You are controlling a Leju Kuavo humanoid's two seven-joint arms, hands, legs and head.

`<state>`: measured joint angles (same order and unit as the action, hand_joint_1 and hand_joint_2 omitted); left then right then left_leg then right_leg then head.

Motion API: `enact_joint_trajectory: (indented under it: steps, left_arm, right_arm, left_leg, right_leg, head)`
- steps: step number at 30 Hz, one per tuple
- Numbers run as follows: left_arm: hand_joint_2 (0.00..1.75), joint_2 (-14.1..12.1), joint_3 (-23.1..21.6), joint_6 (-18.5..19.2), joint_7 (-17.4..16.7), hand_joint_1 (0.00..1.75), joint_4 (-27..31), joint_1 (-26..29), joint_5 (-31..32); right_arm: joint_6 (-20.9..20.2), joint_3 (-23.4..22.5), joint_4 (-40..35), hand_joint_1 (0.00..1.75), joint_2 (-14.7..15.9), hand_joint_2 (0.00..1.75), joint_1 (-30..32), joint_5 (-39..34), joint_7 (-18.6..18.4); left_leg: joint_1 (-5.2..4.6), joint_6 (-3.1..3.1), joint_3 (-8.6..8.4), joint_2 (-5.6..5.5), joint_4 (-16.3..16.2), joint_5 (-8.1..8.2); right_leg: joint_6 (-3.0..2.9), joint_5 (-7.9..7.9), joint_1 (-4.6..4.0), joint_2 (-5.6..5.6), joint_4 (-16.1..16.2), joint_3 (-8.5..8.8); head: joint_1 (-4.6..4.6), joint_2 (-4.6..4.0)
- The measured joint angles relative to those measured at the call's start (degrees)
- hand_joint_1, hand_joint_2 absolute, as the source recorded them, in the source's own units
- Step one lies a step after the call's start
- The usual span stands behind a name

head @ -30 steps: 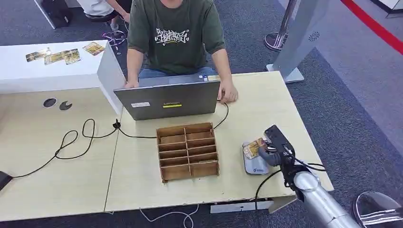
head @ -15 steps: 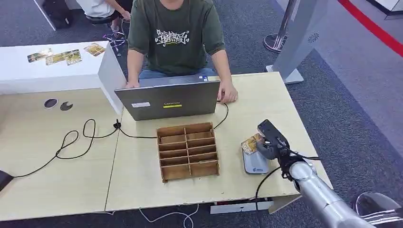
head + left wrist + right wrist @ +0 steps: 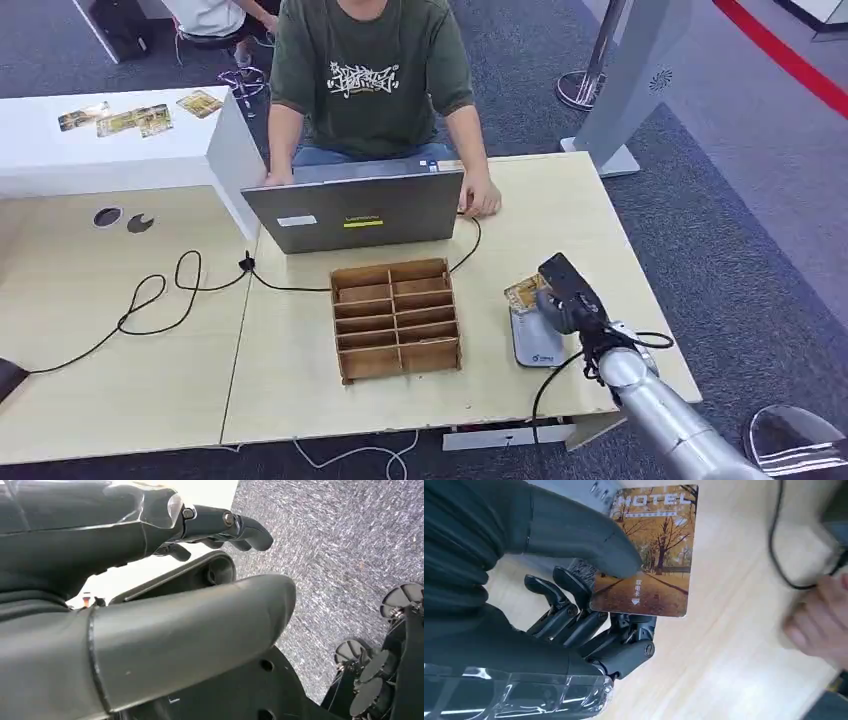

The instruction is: Pass the card to the sensor for recognition and then transmit it.

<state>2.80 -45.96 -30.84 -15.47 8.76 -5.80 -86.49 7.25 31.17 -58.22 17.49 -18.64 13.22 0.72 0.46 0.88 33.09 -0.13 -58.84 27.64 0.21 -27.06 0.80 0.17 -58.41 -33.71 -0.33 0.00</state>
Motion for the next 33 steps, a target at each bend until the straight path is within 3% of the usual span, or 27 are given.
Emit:
enact_joint_trajectory:
  steps: [16,19,21,25,29,33]
  left_arm:
    - [0.0,0.09,0.79,0.35,0.46,0.0,0.0,0.02,1.16]
    - [0.0,0.2,0.79,0.35,0.44,0.0,0.0,0.01,1.73]
    - [0.0,0.41,0.79,0.28,0.33,0.0,0.0,0.01,2.36]
    - [0.0,0.72,0.79,0.11,-0.04,0.0,0.0,-0.04,3.37]
    - [0.0,0.92,0.79,-0.02,-0.22,0.0,0.0,-0.1,4.06]
    - [0.0,1.01,0.79,-0.04,-0.28,0.0,0.0,-0.1,4.26]
  right_arm:
    - [5.04,-3.85,-13.87,1.75,-2.8,1.75,5.74,4.38,3.52]
    - [12.11,-4.42,-14.87,1.75,-3.7,1.75,6.01,14.3,2.62]
    - [19.37,-4.55,-15.39,1.75,-4.96,1.75,6.11,26.85,0.32]
    - [28.17,-4.72,-15.66,1.75,-7.11,1.75,6.05,46.82,-3.98]
    - [29.86,-5.47,-15.63,1.75,-9.05,1.75,5.8,62.22,-7.54]
    - [29.95,-5.84,-15.59,1.75,-10.45,1.75,5.14,66.01,-8.67]
  left_leg:
    - [0.0,-0.01,0.12,-0.06,0.02,0.01]
    - [0.0,-0.01,0.12,-0.05,0.02,0.01]
    - [0.0,-0.01,0.12,-0.05,0.02,0.01]
    - [0.02,0.0,0.13,-0.04,0.03,0.01]
    - [0.02,0.0,0.14,-0.04,0.04,0.01]
    - [0.01,0.0,0.13,-0.04,0.04,0.01]
  right_leg:
    - [0.0,-0.06,0.0,-0.04,0.01,-0.09]
    - [0.0,-0.06,0.0,-0.04,0.0,-0.09]
    - [-0.01,-0.06,0.0,-0.02,0.0,-0.13]
    - [-0.01,-0.07,-0.02,-0.03,-0.01,-0.13]
    - [-0.01,-0.07,-0.02,-0.03,-0.01,-0.13]
    - [-0.01,-0.07,-0.02,-0.03,-0.01,-0.13]
  head:
    - [0.0,0.02]
    - [0.02,0.02]
    - [0.0,0.02]
    - [0.02,0.02]
    - [0.0,0.0]
    - [0.0,0.0]
